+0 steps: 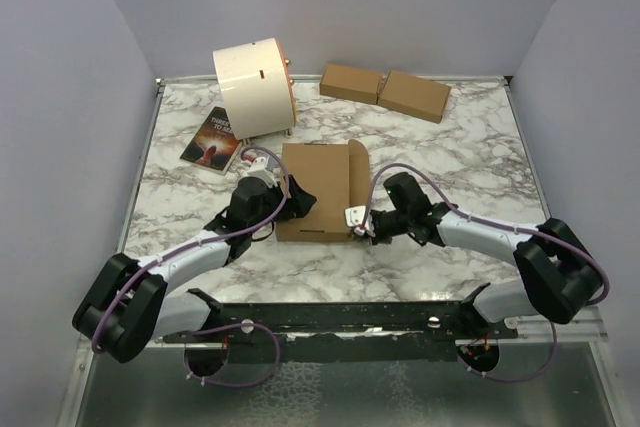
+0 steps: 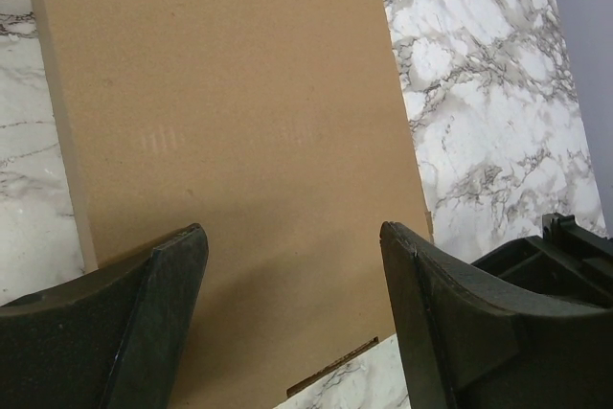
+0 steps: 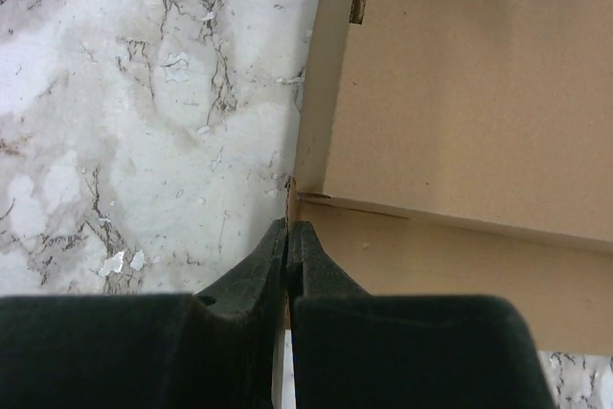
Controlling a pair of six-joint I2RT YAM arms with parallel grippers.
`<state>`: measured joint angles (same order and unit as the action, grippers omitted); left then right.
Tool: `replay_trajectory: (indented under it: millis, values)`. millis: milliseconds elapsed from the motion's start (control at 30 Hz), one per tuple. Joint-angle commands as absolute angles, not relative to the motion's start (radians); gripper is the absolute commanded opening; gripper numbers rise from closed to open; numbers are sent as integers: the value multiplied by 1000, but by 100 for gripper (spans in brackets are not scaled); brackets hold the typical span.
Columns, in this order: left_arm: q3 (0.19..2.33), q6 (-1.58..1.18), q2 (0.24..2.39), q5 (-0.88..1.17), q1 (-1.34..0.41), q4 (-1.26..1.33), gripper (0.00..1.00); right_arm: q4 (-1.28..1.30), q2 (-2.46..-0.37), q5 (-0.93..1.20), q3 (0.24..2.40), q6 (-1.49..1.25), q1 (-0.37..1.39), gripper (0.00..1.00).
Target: Fold the paper box
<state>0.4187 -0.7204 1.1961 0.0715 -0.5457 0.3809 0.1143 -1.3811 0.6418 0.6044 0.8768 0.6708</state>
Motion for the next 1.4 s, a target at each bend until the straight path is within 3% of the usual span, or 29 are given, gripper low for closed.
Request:
replay_trajectory:
  millis: [0,1367]
  values:
    - [403,-690,1245,12,-546,216,77,188,-1414,713,651,822,622,1]
    - [434,-692,1282,31,-545,211,77,306,-1539,731,831,688,635,1]
